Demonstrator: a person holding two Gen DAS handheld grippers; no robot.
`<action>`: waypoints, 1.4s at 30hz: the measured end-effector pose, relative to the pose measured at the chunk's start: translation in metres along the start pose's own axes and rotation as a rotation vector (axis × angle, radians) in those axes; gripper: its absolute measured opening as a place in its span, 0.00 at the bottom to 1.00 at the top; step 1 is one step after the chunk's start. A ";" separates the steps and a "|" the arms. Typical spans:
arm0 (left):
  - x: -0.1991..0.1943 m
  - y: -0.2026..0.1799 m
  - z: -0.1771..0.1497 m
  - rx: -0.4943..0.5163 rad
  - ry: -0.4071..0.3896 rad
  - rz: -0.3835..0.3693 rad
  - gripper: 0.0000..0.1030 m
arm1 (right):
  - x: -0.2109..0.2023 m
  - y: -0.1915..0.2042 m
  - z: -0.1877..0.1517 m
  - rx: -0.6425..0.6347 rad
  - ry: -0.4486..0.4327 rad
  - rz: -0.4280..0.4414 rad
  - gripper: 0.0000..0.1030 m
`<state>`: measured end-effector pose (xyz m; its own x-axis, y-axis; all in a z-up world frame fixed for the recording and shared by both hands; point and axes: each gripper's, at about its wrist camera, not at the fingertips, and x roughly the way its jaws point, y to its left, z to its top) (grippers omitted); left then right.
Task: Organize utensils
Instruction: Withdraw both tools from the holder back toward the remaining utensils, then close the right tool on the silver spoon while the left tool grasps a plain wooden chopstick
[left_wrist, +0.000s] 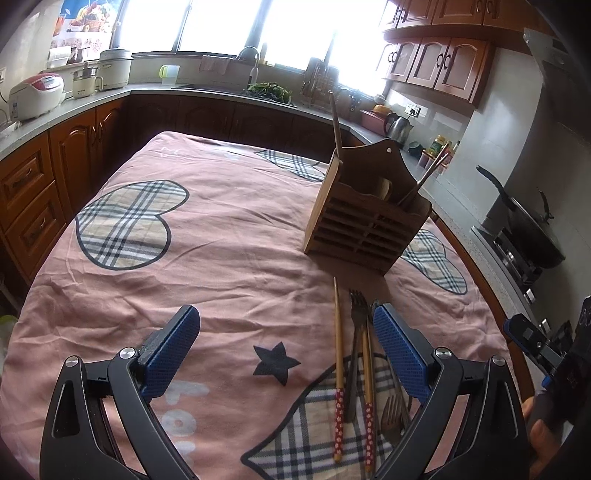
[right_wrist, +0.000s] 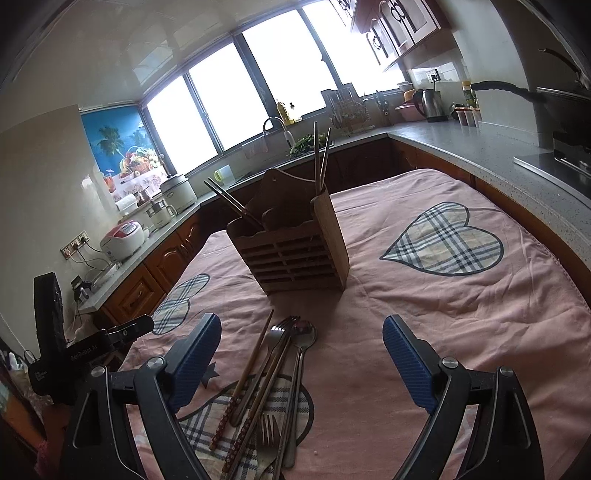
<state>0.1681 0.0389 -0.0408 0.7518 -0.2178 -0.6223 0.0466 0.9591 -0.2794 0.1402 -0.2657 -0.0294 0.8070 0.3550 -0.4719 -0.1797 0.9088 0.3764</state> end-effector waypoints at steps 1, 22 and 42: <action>0.001 0.000 -0.003 0.004 0.008 0.001 0.94 | 0.000 0.000 -0.003 -0.001 0.007 -0.002 0.88; 0.017 0.003 -0.032 0.029 0.101 0.027 0.94 | 0.014 -0.002 -0.039 -0.027 0.149 -0.029 0.86; 0.075 -0.011 -0.006 0.113 0.218 0.036 0.85 | 0.093 -0.006 -0.026 -0.014 0.318 0.017 0.41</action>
<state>0.2196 0.0111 -0.0885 0.5954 -0.2048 -0.7769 0.1044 0.9785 -0.1779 0.2022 -0.2327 -0.0962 0.5882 0.4188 -0.6918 -0.2012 0.9043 0.3764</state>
